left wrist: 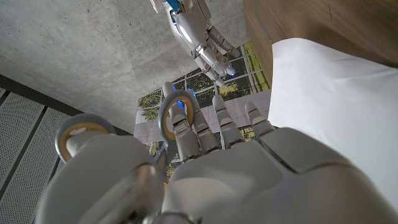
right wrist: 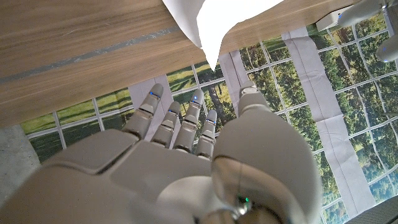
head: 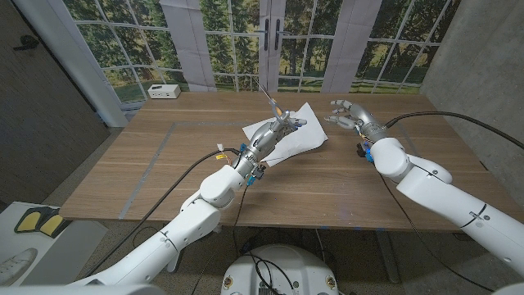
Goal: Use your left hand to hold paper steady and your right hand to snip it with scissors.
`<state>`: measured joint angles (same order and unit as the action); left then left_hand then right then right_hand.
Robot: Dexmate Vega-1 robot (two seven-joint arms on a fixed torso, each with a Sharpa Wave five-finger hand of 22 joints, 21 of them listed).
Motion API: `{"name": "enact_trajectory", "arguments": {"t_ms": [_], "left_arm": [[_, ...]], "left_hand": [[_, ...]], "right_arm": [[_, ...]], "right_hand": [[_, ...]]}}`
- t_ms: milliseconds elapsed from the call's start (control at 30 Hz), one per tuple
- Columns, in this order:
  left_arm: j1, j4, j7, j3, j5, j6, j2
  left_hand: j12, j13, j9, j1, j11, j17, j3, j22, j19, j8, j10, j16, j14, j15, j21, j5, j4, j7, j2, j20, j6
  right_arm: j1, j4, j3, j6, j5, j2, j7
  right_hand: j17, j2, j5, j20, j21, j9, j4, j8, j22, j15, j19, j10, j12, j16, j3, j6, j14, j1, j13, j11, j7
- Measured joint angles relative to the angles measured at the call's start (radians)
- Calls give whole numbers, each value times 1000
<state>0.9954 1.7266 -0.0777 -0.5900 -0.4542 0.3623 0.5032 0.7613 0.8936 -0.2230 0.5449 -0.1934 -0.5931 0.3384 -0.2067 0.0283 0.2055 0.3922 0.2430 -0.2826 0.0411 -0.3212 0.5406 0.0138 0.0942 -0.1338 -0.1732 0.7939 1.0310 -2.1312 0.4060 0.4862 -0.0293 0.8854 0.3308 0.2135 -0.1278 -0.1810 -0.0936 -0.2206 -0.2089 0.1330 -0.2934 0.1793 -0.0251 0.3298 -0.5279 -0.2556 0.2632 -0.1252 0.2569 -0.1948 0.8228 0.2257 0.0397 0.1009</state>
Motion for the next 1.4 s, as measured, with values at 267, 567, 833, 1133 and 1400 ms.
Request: {"name": "enact_trajectory", "arguments": {"t_ms": [267, 567, 833, 1133, 1400], "left_arm": [[0, -9, -5, -1, -5, 15, -5], [0, -14, -5, -2, -4, 24, -9], [0, -18, -8, -5, -3, 27, -11], [-3, -20, -11, -6, -3, 28, -13], [-4, -22, -15, -6, -3, 30, -13]], "left_hand": [[0, 0, 0, 0, 0, 0, 0, 0, 0, 2, 0, -3, 0, 0, 0, 0, 0, 0, 0, 0, 0], [-1, -2, 0, 4, 0, 0, 0, 0, 0, 2, 0, -3, 0, 0, 5, 0, 0, 0, 4, 0, 0], [1, -5, 0, 4, 0, 0, 0, 0, 0, 3, 0, -3, 0, 0, 8, 0, 0, 0, 4, 0, 0], [5, -5, 0, 10, 0, 0, 0, 0, 0, 3, 0, -7, 0, 0, 8, 0, 0, 0, 10, 0, 0], [5, -9, 0, 13, 0, 0, 0, 0, 0, 3, 0, -7, 0, 0, 8, 0, 0, 0, 13, 0, 0]], "right_arm": [[-27, 34, 21, 4, -17, -30, -16], [-61, 66, 58, 4, -26, -40, -38], [-76, 81, 75, 3, -26, -47, -43], [-90, 105, 89, -1, -30, -62, -43], [-115, 127, 109, 2, -32, -73, -52]], "right_hand": [[-5, 6, 0, -7, 0, 9, -3, 25, 0, 11, 6, 11, 24, 0, 3, -3, 1, -6, -11, 53, -61], [1, 5, 0, -25, 13, 9, -11, 50, 0, 1, -12, 83, 47, -12, 11, -36, 38, -6, 4, 53, -42], [3, 9, 0, -26, 14, 14, -15, 50, 0, -9, -21, 40, 29, -12, 15, -3, 45, -23, 14, 79, -74], [3, 13, -4, -25, 13, 14, -15, 50, 0, -14, -20, -27, 8, -8, 15, 20, 32, -27, 14, 134, -40], [1, 9, -4, -22, 13, 14, -17, 79, 0, -14, -27, 37, 41, -12, 25, -22, 55, -42, 13, 75, -52]]}}
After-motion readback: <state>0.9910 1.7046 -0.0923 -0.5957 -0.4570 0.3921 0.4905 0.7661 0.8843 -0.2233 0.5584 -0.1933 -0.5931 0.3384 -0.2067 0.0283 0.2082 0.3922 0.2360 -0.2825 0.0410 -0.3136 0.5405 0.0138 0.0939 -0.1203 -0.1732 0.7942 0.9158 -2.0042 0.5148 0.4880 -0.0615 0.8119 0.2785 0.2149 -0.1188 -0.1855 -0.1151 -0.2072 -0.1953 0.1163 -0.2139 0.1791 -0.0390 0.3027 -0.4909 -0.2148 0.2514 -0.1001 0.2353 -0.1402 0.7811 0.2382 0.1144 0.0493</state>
